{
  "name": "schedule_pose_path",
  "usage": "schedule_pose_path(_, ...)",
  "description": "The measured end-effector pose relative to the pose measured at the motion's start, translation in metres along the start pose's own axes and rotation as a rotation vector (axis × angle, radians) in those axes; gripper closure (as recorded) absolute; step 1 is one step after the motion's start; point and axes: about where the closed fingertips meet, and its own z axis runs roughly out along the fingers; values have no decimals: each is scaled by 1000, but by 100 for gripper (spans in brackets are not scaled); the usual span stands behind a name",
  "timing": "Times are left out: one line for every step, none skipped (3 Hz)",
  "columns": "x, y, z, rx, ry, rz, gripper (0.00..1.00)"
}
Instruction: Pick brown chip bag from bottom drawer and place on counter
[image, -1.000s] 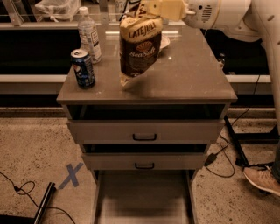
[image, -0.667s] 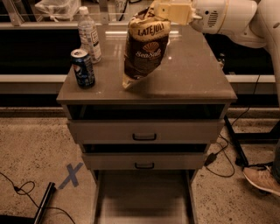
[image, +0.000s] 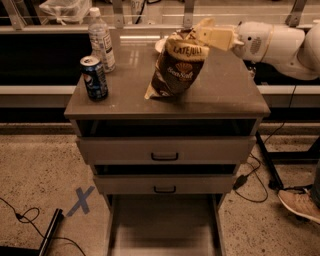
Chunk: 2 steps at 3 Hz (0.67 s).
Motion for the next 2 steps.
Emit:
schedule_pose_path(23, -12, -33, 97, 20, 16, 100)
schedule_pose_path(45, -12, -60, 175, 92, 22, 100)
